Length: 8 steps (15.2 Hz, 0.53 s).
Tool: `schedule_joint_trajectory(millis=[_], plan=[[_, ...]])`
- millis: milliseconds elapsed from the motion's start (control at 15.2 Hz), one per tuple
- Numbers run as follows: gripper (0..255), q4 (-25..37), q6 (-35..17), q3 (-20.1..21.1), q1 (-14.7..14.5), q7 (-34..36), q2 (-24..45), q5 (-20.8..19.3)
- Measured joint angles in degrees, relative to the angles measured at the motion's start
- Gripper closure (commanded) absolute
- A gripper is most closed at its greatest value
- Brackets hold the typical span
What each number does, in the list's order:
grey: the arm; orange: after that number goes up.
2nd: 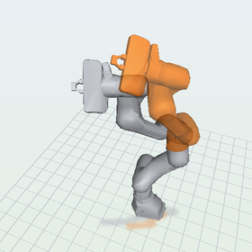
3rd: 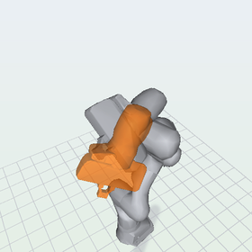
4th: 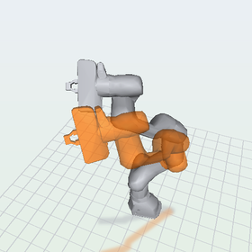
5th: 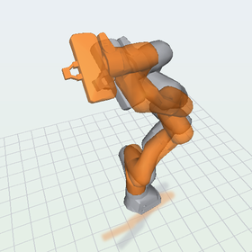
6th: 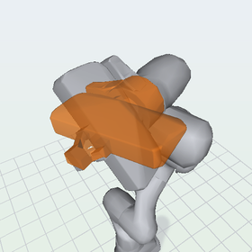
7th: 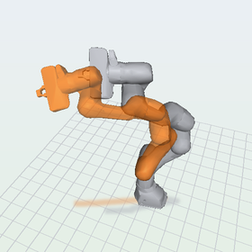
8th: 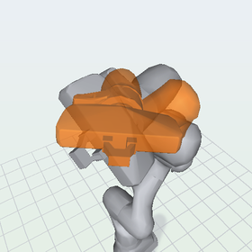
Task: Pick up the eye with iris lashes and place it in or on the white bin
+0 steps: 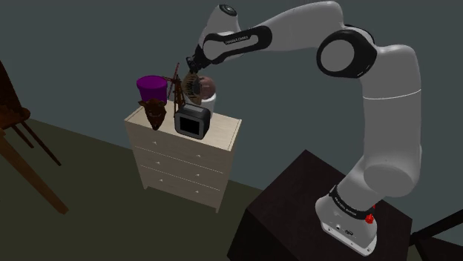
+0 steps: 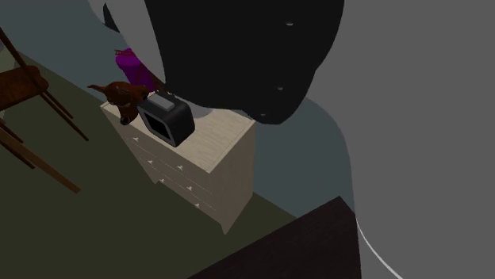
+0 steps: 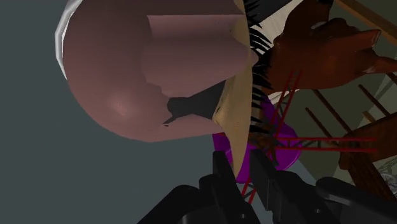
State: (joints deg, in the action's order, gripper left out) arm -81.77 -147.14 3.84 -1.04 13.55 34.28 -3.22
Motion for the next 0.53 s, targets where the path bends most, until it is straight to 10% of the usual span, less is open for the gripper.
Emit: schedule_joint_trajectory(millis=[198, 264, 528], plan=[[255, -1.3, -0.4, -0.2, 0.1, -0.3, -0.7, 0.1], [0, -1.3, -2.1, -0.5, -0.2, 0.1, -0.1, 0.0], [0, 1.2, 13.2, -0.7, -1.0, 0.7, -0.6, -0.2]])
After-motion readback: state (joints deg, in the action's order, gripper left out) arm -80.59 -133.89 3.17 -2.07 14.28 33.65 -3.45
